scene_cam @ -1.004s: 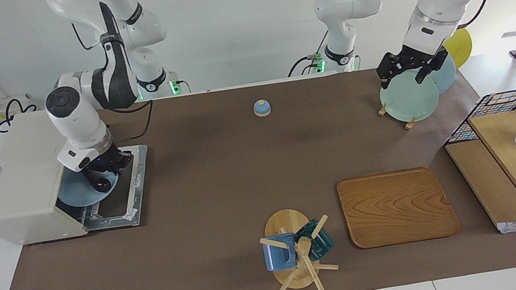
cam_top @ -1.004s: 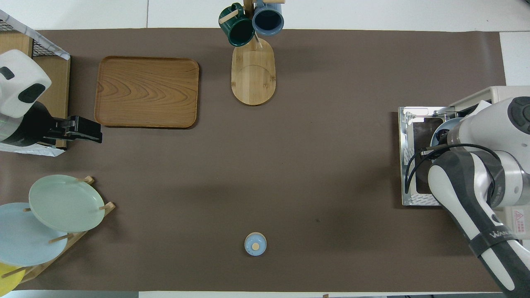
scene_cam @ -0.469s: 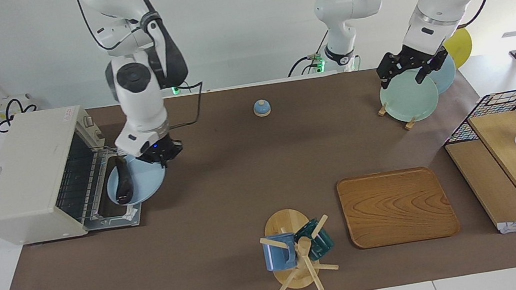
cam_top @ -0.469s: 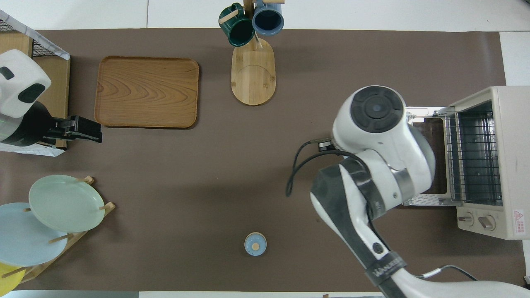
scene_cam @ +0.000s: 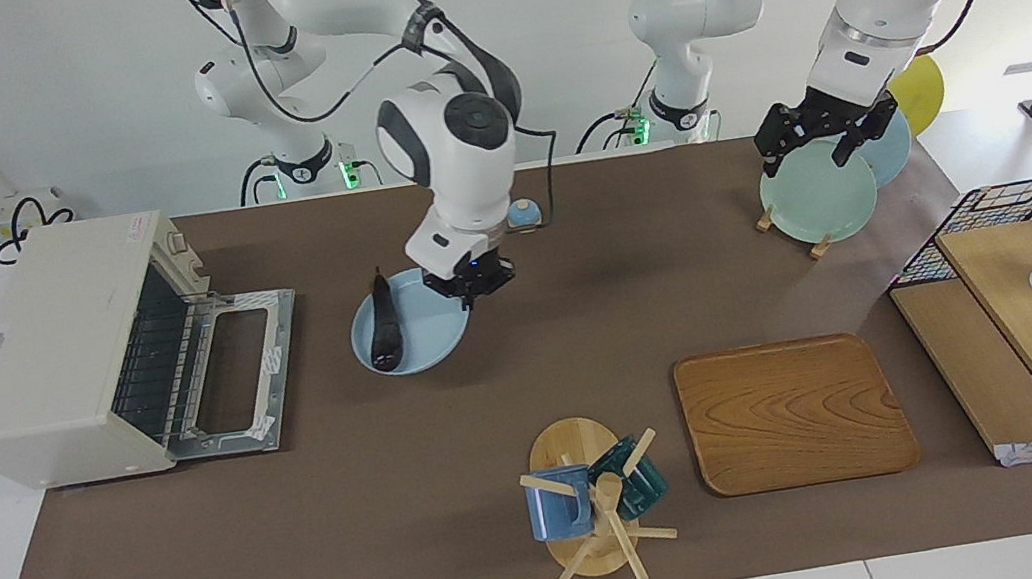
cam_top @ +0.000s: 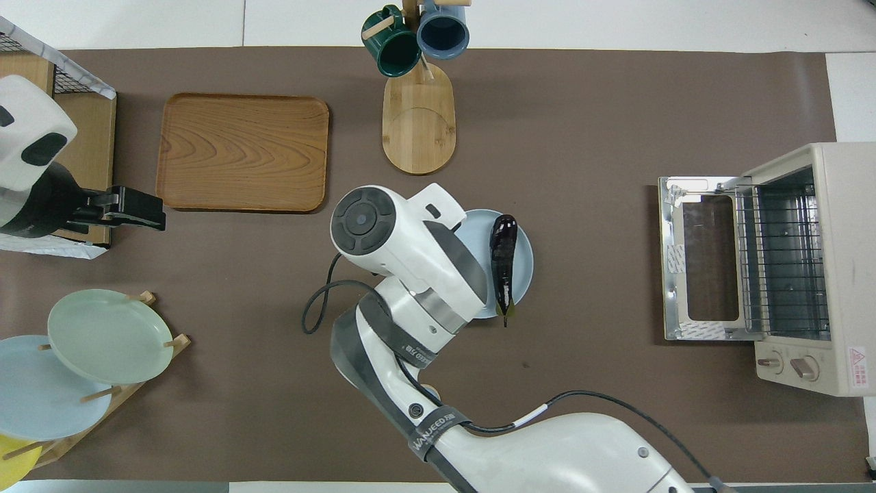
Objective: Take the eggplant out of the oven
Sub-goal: 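Pull the plate out and carry it toward the table center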
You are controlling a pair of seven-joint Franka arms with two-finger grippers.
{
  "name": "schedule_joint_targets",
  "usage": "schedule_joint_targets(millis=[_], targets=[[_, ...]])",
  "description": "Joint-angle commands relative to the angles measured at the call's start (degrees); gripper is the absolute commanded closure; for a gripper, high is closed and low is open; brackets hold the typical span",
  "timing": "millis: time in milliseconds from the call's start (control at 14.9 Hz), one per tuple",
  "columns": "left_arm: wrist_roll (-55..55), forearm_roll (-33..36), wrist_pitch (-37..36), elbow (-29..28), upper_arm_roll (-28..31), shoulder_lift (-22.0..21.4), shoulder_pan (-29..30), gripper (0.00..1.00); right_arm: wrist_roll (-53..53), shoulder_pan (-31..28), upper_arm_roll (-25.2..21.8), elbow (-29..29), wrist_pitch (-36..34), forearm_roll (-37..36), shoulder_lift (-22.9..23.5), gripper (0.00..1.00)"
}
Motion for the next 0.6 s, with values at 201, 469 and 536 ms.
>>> schedule_joint_targets(millis=[201,469,536], targets=[[0.8,-0.8,1.1,0.8,-0.3,0.3,1.3,0.0,6.9,0.0,1.8,2.1,5.4,4.8,2.2,1.0],[0.8,-0.8,2.7,0.3,-0.3,0.3,1.4,0.0,8.2,-0.7,1.8,-1.5,16.3,9.5,2.6,1.0],[0.8,-0.8,3.3,0.1,-0.3,0.4,1.4,0.0,7.4,-0.8,1.8,-1.7,16.2,9.6,2.6,0.92]])
